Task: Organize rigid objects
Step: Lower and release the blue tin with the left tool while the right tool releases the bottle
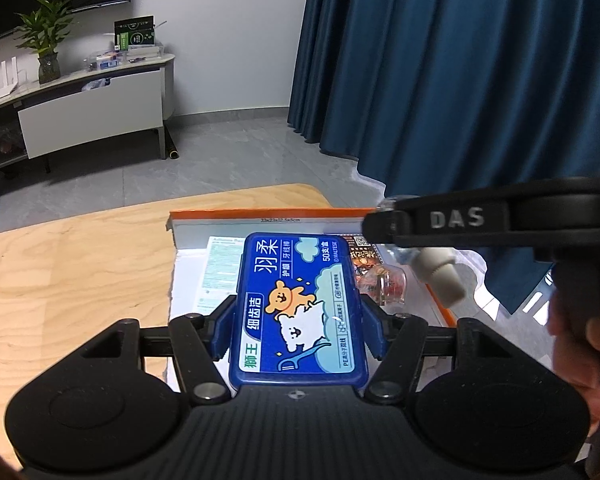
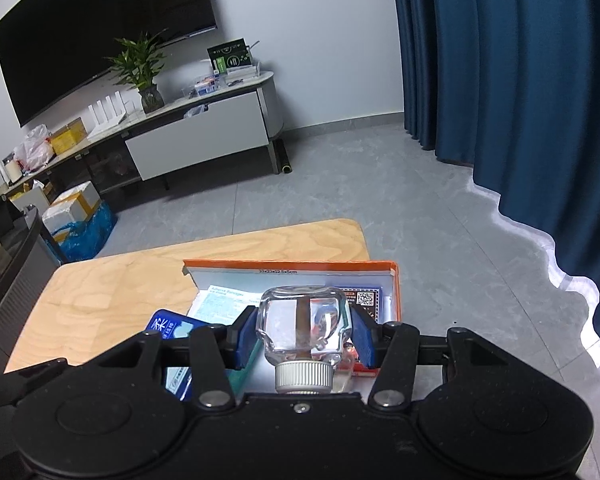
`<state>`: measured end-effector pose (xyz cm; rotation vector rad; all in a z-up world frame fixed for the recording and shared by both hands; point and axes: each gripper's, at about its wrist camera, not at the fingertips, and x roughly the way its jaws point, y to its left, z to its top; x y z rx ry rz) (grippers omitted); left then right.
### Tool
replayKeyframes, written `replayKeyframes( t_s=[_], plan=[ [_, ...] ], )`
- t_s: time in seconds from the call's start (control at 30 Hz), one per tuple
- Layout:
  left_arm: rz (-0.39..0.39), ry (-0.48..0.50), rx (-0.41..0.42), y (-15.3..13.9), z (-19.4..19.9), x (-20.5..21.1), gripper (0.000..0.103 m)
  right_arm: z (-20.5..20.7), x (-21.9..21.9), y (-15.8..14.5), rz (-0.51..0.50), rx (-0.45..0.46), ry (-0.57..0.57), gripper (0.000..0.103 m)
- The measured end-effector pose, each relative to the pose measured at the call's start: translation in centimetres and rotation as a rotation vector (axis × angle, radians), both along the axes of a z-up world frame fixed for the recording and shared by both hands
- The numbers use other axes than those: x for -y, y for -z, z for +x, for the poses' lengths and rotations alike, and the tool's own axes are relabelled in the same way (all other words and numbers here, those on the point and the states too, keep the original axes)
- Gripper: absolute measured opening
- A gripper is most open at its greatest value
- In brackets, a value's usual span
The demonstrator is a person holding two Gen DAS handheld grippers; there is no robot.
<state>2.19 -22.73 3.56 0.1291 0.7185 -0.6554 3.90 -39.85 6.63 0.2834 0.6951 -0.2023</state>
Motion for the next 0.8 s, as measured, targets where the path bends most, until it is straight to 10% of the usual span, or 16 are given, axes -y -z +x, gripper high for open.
replayKeyframes(
  t_s=[0.8],
  plan=[
    [-0.029,0.063,-0.068,0.3,1.0,1.1,0.075,2.2,1.2,-0.1,0.033,0.007,-0.013,0.062]
  ],
)
